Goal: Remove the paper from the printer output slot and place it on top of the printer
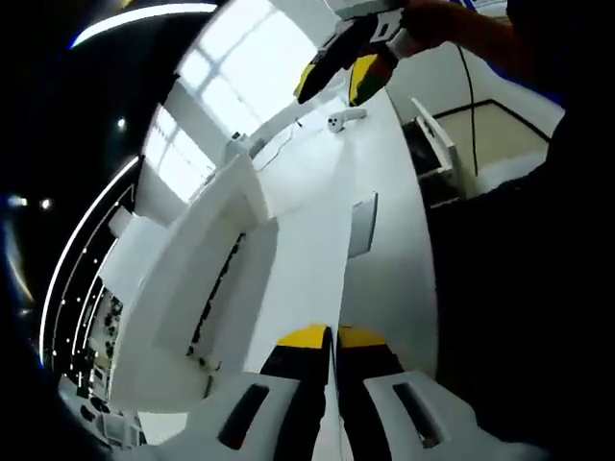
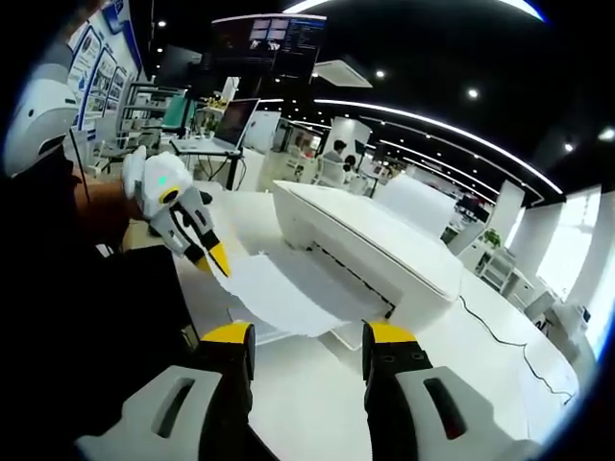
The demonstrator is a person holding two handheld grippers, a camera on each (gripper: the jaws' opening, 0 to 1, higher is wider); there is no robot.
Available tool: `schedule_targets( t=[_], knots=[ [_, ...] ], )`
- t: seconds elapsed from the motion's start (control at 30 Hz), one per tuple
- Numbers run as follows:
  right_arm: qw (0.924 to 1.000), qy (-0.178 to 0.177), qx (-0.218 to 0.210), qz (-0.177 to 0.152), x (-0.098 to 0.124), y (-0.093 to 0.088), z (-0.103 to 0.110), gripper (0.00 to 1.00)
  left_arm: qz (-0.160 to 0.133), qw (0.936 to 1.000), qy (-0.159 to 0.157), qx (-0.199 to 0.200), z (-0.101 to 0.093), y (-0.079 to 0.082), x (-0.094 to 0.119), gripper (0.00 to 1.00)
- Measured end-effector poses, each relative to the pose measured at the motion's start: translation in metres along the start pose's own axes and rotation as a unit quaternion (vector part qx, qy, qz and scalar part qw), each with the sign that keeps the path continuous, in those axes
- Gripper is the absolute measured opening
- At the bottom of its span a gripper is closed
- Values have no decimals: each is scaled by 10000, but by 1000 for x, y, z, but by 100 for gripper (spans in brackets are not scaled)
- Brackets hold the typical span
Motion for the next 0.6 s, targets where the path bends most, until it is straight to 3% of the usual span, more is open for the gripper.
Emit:
schedule_targets(
  t=[0.27, 0.6],
  knots=[
    [10000, -15, 16, -8, 2, 1, -2, 41, -217, 9994, -83, 239, 5, 7, 5, 6],
    [10000, -12, -6, 1, 3, -2, -3, 41, -243, 9982, -126, 538, 5, 6, 5, 6]
  ],
)
Point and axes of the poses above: the point that each gripper's makers call its tool centre point, and the gripper's own axes: x roughly backward along the fingers, z roughly to its left, y roughly out of its top, the point moved 1 cm from there along x, roughly backward along the fingers, and after that the axes turned 1 degree about z, right-handed, at the moved point
